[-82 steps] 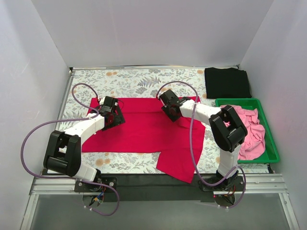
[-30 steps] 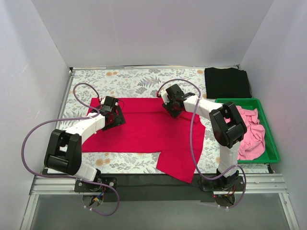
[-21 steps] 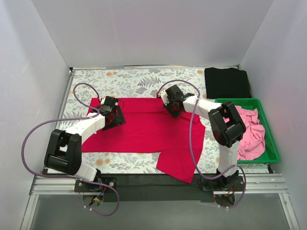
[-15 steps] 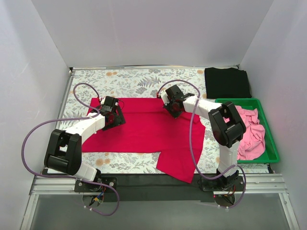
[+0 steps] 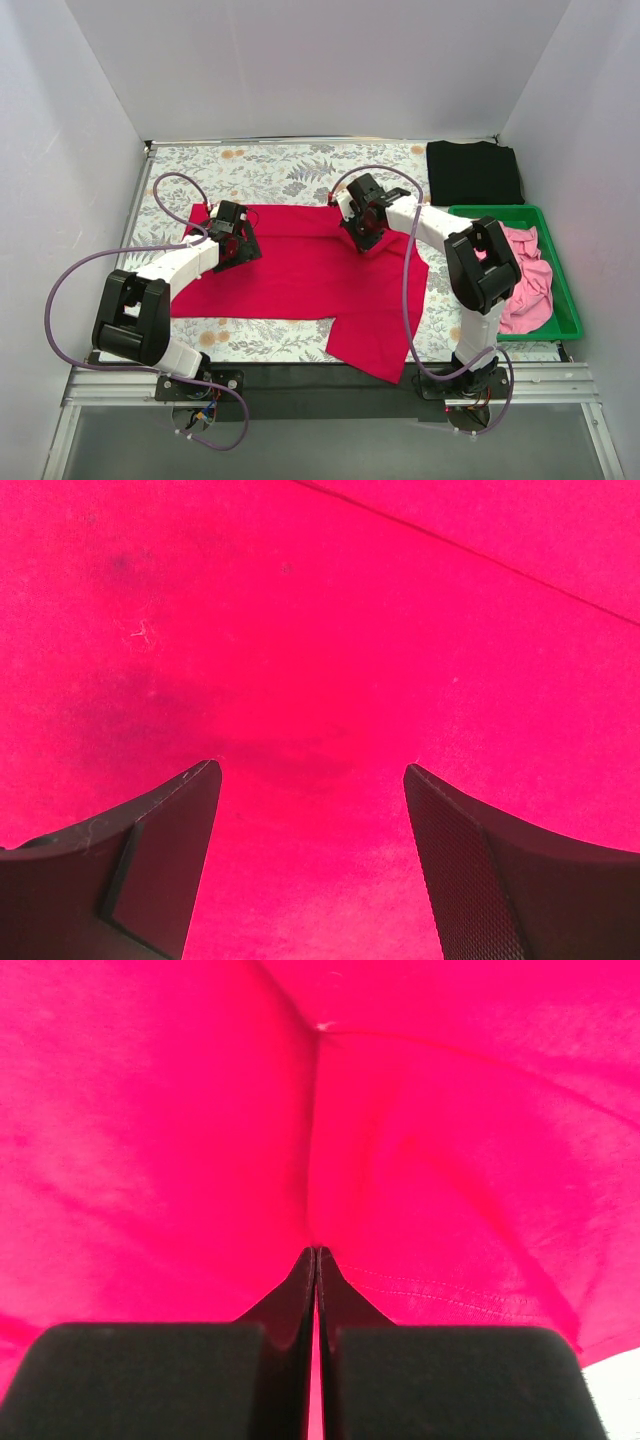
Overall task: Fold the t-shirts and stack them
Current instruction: Fold the tshirt
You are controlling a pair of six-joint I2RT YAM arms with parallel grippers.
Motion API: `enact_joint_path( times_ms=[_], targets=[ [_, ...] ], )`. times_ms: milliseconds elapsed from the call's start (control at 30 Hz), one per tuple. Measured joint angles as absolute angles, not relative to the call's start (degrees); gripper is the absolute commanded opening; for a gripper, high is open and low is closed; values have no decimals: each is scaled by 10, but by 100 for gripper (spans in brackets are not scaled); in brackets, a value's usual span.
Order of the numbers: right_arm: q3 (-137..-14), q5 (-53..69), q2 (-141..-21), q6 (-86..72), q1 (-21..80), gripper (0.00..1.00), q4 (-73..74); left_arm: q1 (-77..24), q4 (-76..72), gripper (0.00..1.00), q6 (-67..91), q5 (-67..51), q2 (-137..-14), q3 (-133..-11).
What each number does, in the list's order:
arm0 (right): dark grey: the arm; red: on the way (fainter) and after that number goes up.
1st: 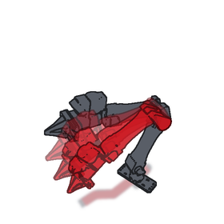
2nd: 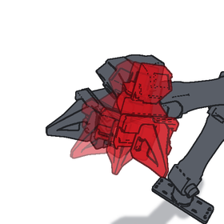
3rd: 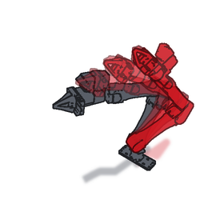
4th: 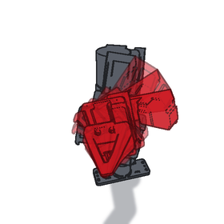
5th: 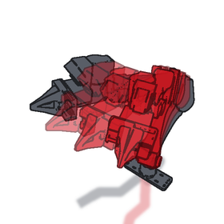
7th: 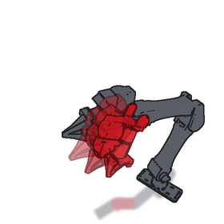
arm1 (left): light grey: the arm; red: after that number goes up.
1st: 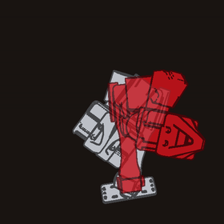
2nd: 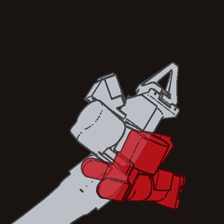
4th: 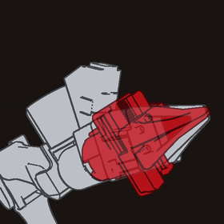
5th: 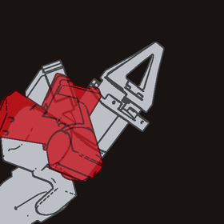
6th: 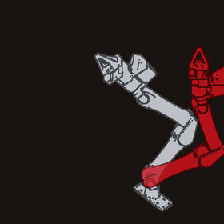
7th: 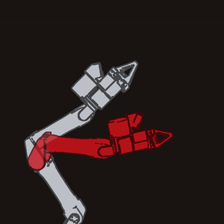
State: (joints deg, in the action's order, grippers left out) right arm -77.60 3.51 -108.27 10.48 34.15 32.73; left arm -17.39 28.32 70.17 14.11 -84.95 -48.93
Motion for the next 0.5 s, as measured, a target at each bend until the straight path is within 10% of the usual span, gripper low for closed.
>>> enact_joint_path(
  times_ms=[500],
  targets=[
    [-894,142,-1167,-22,342,33,437,-174,296,68,703,159,-851,-512]
  ],
)
